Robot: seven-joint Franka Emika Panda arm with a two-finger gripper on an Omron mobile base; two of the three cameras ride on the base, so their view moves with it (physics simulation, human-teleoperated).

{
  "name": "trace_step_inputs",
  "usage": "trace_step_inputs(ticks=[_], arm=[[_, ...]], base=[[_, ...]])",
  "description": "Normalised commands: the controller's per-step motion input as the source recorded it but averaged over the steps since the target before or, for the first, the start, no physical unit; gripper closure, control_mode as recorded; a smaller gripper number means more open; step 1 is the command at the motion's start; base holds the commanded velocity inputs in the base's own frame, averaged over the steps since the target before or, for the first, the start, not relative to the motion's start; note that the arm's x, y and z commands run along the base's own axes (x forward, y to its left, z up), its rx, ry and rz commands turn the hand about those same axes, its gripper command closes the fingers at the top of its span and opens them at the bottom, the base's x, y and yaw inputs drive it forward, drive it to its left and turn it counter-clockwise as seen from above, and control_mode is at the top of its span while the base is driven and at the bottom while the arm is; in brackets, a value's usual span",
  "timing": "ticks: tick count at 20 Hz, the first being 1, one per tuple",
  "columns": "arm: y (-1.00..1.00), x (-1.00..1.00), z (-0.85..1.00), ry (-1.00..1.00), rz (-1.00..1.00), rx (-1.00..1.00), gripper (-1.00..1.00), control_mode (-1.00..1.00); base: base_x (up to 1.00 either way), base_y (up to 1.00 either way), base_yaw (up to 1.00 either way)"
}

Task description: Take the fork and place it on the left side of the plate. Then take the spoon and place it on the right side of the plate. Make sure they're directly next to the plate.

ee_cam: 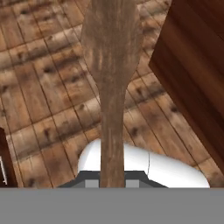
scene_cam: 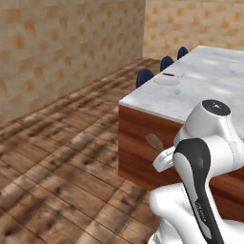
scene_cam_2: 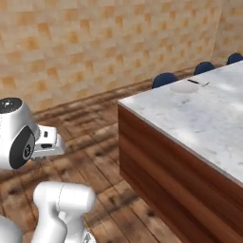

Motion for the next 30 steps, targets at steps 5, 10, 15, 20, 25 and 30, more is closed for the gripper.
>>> trace_step_inputs(ticks=[5,10,15,20,25,30], arm=[[0.00,0.00,0.00,0.00,0.00,0.00,1.00,1.00],[0.00,0.00,0.00,0.00,0.00,0.00,1.00,1.00],[0.00,0.00,0.00,0.00,0.00,0.00,1.00,1.00],[0.00,0.00,0.00,0.00,0.00,0.00,1.00,1.00],[0.00,0.00,0.00,0.00,0.00,0.00,1.00,1.00],[0.00,0.00,0.00,0.00,0.00,0.00,1.00,1.00]], base=[[0.79,0.49,-0.42],[0.71,0.39,-0.44],[0.51,0.28,-0.51],[0.27,0.37,-0.57],[0.19,0.51,-0.54],[0.04,0.88,-0.34]])
